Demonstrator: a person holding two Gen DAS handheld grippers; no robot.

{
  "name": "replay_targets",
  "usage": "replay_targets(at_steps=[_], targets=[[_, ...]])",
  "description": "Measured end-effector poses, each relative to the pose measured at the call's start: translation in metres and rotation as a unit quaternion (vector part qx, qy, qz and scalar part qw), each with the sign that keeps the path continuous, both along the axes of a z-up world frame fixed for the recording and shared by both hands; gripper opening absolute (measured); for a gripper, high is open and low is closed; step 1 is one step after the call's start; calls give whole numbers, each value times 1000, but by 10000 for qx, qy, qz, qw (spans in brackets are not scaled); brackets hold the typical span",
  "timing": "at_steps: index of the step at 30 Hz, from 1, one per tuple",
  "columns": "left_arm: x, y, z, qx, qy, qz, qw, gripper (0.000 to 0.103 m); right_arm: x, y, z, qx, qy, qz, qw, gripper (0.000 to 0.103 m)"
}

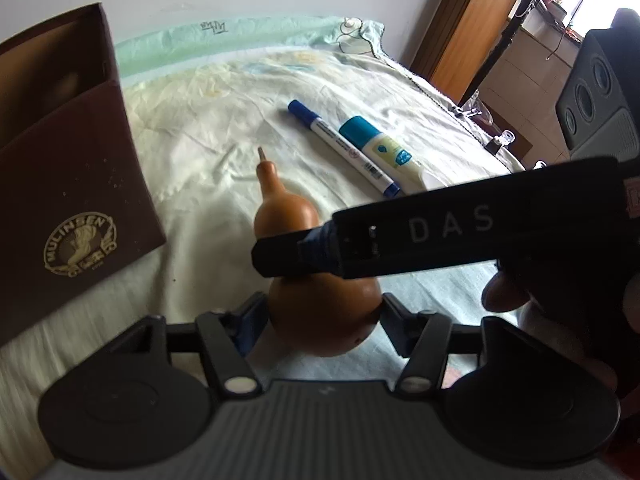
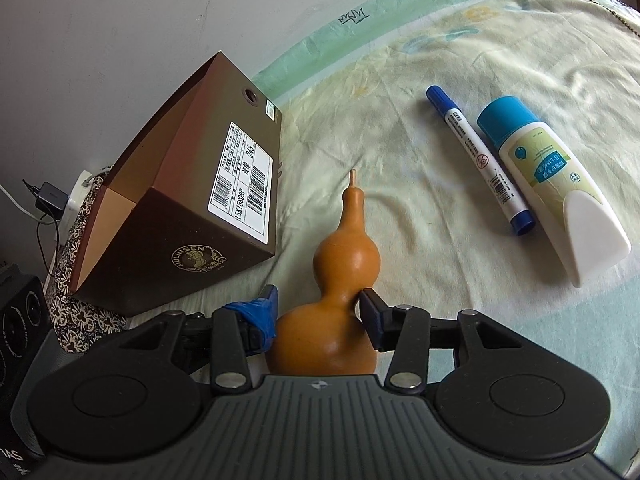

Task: Organize rigid objects
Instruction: 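Close the right tool around the gourd's waist and lift it, then carry the gourd with the right tool over the brown box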

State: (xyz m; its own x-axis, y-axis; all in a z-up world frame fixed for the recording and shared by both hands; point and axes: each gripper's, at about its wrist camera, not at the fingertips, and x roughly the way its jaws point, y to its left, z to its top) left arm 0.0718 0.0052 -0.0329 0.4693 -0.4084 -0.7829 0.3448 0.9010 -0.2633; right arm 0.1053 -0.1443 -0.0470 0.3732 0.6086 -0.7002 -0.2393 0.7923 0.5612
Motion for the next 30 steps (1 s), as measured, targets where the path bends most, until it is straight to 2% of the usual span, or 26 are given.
replay_targets(at_steps=[8, 15, 21, 30], targets=[[1, -2, -1, 33, -48, 13, 10000, 59, 3, -1, -4, 125, 111, -58, 9998, 30], [-9, -4, 8, 126, -215, -60, 9997, 58, -5, -3, 5, 147, 0, 1, 9999, 29], [-19, -1, 36, 104, -582, -83, 9982, 58, -12, -3, 32, 234, -345, 112, 9991, 29], [-26, 17, 96, 149, -1351, 36, 9907, 56, -12, 11, 90, 425, -1192, 385, 9912, 29]])
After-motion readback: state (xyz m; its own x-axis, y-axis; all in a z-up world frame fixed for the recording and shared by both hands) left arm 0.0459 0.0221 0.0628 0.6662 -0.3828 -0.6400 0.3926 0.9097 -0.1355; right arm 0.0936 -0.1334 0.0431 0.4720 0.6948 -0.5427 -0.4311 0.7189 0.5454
